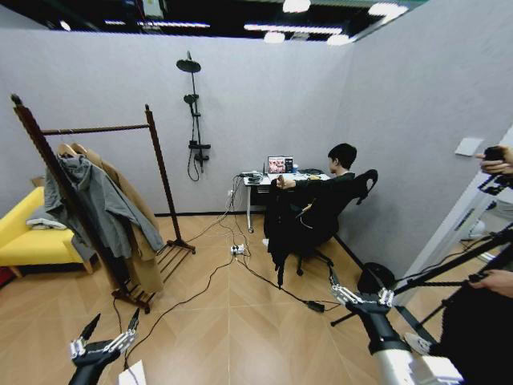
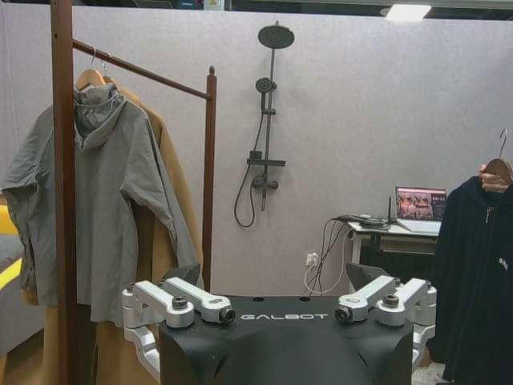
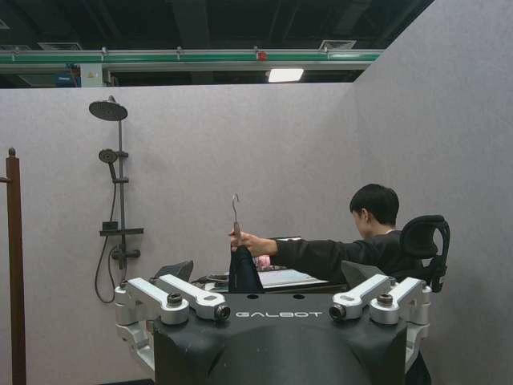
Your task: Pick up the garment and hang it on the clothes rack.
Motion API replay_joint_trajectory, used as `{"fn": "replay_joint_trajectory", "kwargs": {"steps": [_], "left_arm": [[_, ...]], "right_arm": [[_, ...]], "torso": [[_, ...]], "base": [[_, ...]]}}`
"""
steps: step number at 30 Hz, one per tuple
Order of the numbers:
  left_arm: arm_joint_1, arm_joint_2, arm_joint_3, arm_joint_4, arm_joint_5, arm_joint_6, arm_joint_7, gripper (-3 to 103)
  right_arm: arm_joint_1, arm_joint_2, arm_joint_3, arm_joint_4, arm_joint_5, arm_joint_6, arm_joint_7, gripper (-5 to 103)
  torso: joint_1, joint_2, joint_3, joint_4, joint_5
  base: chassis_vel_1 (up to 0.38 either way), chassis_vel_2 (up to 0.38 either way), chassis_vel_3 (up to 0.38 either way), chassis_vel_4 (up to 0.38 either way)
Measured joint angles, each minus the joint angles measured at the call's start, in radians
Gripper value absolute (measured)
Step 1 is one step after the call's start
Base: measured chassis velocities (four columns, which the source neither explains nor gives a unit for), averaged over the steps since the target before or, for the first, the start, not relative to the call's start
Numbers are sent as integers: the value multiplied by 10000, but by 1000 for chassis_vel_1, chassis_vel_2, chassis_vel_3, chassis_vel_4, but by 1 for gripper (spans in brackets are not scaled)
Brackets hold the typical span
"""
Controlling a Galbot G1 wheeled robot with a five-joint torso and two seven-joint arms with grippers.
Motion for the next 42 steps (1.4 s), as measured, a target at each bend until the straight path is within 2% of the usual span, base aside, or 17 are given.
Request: {"fn": "replay_joint_trajectory", "kwargs": {"steps": [18, 42], "left_arm": [[1, 0, 0, 0, 0, 0, 0, 100], [0, 0, 0, 0, 0, 1, 1, 100]], "right_arm": [[-7, -24, 112, -19, 274, 300, -115, 100], [58, -5, 118, -328, 357, 485, -126, 100]], "torso": [[-3, 2, -1, 1, 1], [4, -2, 1, 0, 4]], "base": [[-43, 38, 49, -53], [-272, 272, 276, -274]]}}
